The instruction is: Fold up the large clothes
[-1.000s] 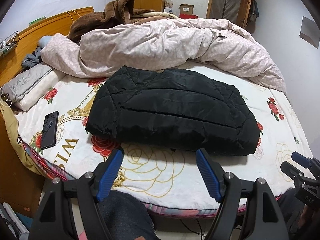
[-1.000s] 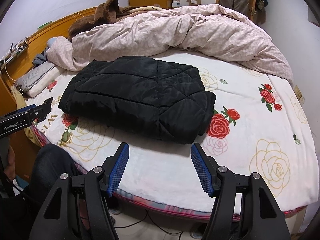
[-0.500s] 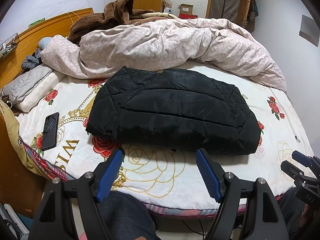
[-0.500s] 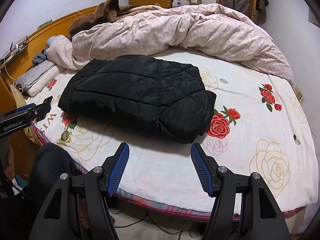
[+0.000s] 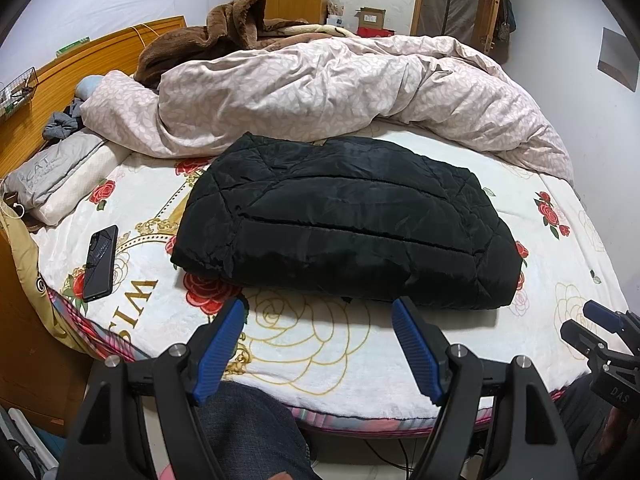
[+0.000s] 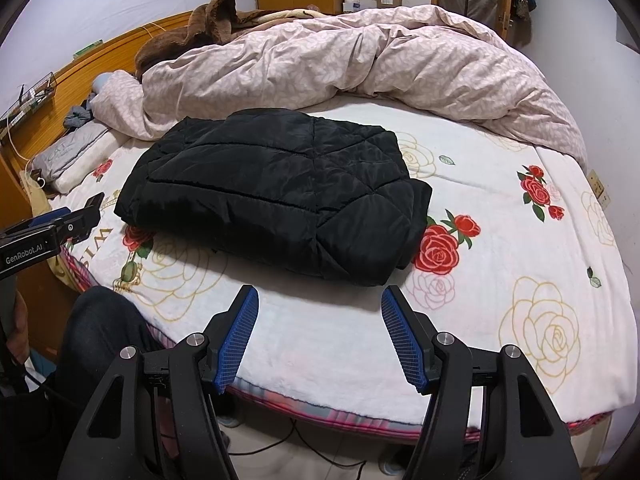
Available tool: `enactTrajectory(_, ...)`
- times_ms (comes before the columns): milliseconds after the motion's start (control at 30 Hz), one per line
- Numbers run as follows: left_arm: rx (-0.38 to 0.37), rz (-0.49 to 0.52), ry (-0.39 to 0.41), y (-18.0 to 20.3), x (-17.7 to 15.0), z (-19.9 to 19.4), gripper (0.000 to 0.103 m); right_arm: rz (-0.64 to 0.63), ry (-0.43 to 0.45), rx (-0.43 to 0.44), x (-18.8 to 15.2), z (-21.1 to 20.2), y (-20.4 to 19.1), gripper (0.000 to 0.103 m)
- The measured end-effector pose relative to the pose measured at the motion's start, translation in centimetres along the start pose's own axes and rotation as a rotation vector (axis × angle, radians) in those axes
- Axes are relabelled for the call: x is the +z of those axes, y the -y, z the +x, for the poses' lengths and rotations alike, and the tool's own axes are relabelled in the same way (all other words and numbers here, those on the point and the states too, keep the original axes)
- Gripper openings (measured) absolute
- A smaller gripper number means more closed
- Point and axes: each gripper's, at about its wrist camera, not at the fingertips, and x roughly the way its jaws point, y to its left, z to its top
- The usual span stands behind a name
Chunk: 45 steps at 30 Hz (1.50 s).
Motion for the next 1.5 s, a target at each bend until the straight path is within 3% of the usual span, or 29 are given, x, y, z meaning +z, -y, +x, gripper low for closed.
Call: enactTrajectory(1500, -0.013, 0.017, -0.008, -0.17, 0.15, 0.23, 0.078, 0.001, -0.004, 0.003, -0.15, 0.18, 0.32, 0.064)
